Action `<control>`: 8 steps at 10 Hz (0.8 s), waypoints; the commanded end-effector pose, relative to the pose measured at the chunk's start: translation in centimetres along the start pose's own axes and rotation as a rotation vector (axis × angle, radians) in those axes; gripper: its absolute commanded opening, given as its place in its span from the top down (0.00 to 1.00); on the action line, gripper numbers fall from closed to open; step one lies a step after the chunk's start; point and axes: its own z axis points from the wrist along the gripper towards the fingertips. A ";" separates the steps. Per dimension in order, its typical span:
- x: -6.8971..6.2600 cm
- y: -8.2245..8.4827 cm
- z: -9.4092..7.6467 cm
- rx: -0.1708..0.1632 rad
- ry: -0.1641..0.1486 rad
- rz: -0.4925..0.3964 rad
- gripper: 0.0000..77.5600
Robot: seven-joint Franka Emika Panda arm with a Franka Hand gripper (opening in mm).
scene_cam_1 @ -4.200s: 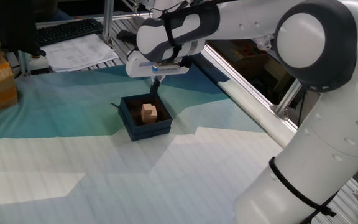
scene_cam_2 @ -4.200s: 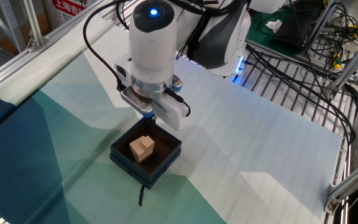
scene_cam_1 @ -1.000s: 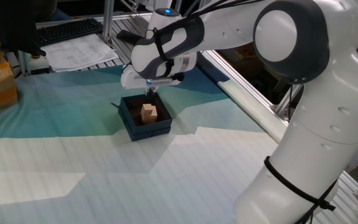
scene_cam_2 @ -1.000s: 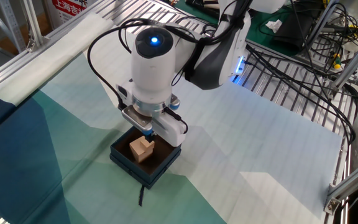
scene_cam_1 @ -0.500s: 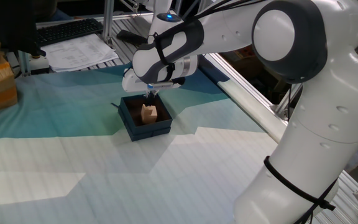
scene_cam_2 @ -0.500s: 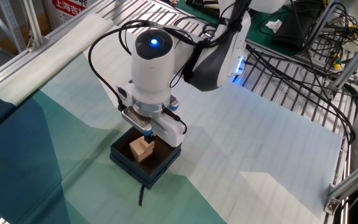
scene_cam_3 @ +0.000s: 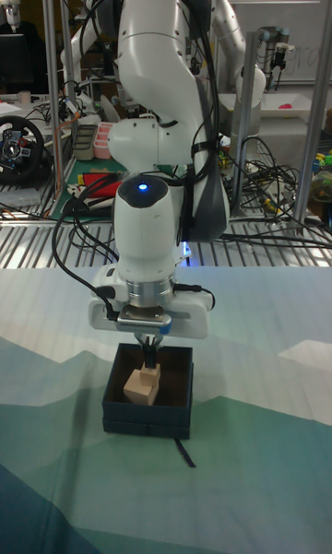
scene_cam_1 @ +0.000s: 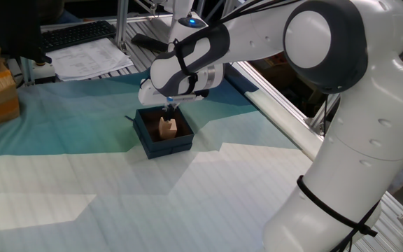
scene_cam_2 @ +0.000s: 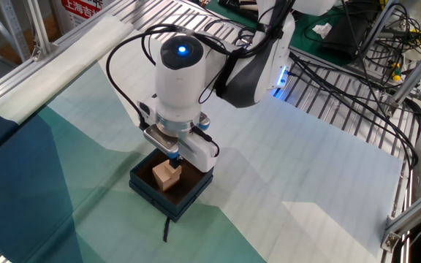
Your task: Take everything out of the gift box
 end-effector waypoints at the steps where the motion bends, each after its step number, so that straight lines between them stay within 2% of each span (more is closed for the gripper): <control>1: 0.0 0.0 -0.1 0.000 -0.003 -0.001 1.00; 4: 0.0 0.0 0.0 0.001 -0.002 0.000 1.00; 5: 0.0 0.0 0.0 0.001 -0.002 0.000 0.00; 8: 0.0 0.0 0.0 0.001 -0.002 0.000 0.00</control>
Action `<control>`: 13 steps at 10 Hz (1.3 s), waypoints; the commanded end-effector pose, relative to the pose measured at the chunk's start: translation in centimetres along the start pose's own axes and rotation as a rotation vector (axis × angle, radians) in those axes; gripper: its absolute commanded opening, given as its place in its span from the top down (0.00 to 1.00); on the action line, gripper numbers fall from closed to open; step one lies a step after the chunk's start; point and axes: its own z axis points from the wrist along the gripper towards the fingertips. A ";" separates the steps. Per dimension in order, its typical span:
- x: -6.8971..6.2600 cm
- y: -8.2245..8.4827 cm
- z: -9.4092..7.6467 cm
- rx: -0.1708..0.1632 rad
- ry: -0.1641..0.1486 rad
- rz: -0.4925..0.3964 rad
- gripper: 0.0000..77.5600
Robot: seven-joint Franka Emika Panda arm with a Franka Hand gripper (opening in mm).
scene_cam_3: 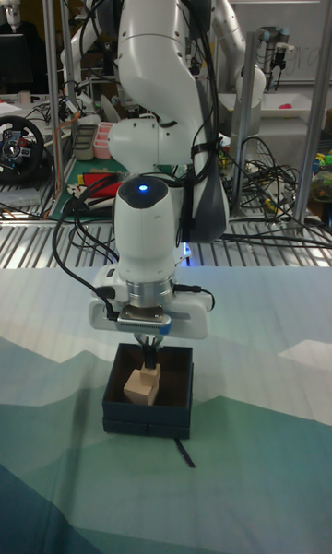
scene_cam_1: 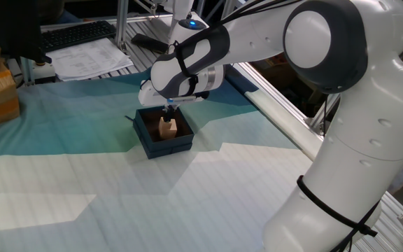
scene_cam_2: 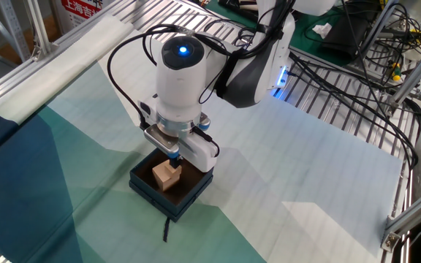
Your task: Take everything out of the gift box
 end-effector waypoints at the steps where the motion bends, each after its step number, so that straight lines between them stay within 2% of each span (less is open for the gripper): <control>1: -0.1 0.0 -0.1 0.000 -0.004 0.001 0.00; 11: -0.1 0.0 -0.1 0.000 -0.004 0.001 0.00; 12: -0.1 0.0 1.0 0.000 -0.004 0.010 0.00; 13: -0.1 0.0 1.0 0.000 -0.004 0.010 0.00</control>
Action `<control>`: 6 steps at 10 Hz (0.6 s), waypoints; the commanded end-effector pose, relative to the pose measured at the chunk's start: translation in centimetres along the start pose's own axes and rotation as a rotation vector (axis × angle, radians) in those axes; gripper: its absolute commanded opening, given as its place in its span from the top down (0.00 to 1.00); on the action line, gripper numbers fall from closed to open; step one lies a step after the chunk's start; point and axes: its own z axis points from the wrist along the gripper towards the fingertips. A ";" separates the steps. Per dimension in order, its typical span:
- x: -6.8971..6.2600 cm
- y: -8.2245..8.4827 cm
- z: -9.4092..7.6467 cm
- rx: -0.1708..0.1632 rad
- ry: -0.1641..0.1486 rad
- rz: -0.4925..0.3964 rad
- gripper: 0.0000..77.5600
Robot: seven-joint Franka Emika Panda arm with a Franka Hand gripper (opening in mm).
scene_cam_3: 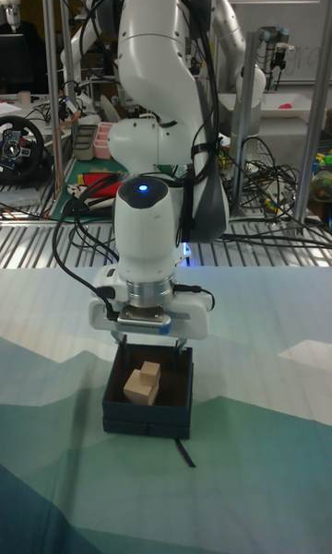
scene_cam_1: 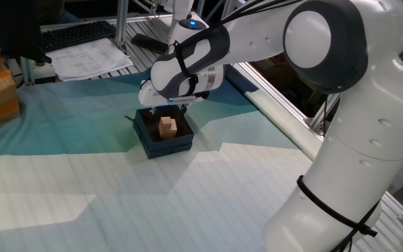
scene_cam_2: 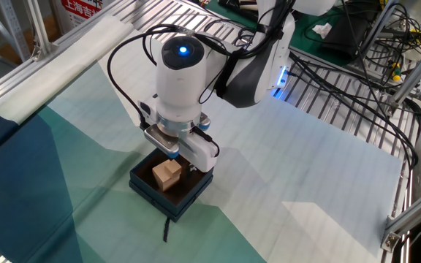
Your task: Take everything out of the gift box
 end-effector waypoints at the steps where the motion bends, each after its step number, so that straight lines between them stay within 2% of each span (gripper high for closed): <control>1: -0.1 0.0 1.2 -0.001 -0.004 0.009 0.00; 6: -0.1 0.0 1.9 -0.005 -0.007 0.001 0.00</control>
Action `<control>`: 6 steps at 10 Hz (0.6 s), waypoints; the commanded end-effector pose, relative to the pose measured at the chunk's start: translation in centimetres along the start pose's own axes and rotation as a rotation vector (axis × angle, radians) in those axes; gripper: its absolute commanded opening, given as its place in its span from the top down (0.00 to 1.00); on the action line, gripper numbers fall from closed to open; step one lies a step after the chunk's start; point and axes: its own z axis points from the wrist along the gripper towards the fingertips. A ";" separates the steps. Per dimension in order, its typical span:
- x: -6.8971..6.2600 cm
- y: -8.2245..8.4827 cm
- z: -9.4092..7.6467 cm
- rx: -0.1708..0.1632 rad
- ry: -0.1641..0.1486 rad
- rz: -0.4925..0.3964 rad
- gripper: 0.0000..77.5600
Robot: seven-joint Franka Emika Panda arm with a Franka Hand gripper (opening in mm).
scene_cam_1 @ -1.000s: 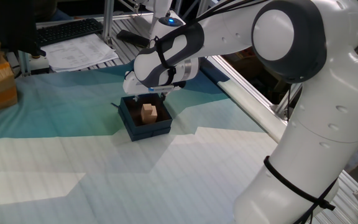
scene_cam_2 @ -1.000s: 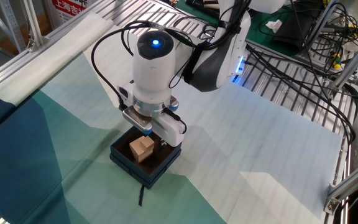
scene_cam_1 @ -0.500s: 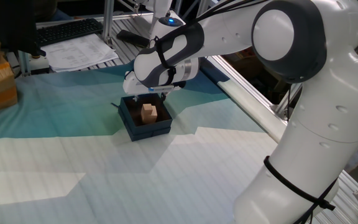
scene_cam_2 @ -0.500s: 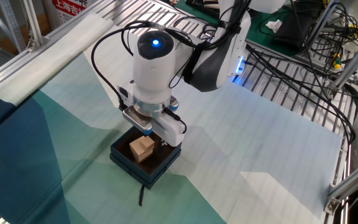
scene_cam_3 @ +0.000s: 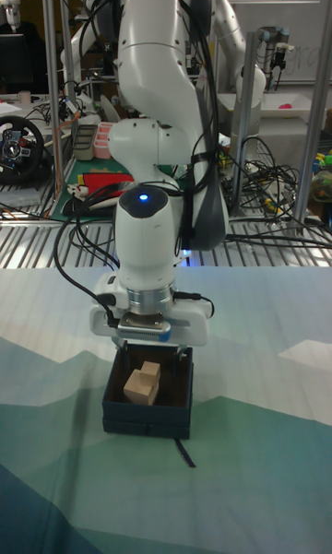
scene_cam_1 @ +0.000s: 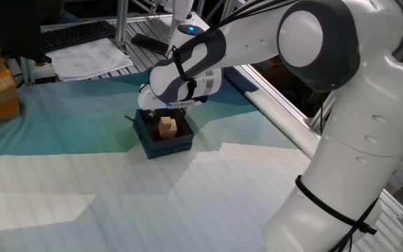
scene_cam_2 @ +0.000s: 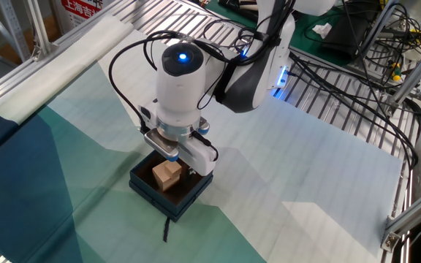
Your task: Take everything out of the gift box
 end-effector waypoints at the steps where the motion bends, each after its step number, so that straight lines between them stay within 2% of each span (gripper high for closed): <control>1: -0.1 0.0 0.5 -0.003 -0.005 -0.006 0.00; 6: 0.0 0.0 0.5 0.001 -0.007 -0.008 0.00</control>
